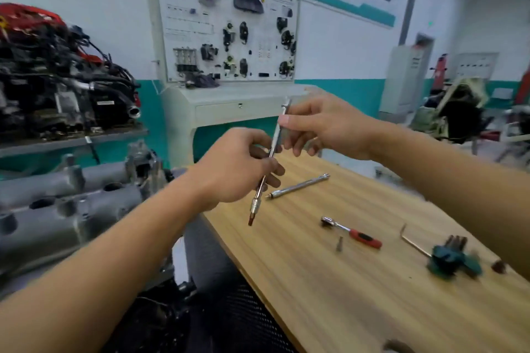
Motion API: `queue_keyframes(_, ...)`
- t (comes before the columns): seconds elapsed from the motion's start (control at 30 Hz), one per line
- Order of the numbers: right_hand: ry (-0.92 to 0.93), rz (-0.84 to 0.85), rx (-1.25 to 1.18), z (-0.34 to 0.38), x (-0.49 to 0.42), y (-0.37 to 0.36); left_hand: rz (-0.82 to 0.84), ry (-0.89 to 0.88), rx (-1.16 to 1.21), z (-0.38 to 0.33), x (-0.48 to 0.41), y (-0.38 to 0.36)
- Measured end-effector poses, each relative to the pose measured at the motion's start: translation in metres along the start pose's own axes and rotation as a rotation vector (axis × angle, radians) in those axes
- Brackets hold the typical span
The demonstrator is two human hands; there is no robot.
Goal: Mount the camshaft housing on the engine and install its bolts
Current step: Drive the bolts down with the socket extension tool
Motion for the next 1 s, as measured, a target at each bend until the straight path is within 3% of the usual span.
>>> queue_keyframes(0.2,-0.341,-0.074,0.122,-0.123,0.065,0.019,0.181,0.252,0.046,0.069,-0.013,-0.096)
queue_keyframes(0.43,-0.344,0.017,0.37,-0.176,0.077,-0.029,0.131,0.451,-0.12,0.153,-0.033,-0.131)
queue_keyframes(0.6,-0.258,0.05,0.504,-0.185,0.06,-0.052,0.097,0.415,-0.509,0.186,-0.048,-0.13)
queue_keyframes(0.7,-0.24,0.09,0.589,-0.188,0.051,-0.068,0.051,0.378,-0.62,0.194,-0.053,-0.135)
queue_keyframes(0.83,-0.323,0.243,0.628,-0.196,0.045,-0.096,0.017,0.255,-0.645,0.194,-0.059,-0.147)
queue_keyframes(1.0,-0.372,0.323,0.642,-0.206,0.048,-0.101,0.033,0.262,-0.501,0.203,-0.052,-0.141)
Point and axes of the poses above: each hand's wrist, its own x-axis away from the middle knuckle, its own y-axis out of the back of the hand, z = x × y, the point moved 5 cm from there along -x, towards the middle knuckle, and after that the axes turned 13 degrees about x, right-handed, at the moved point
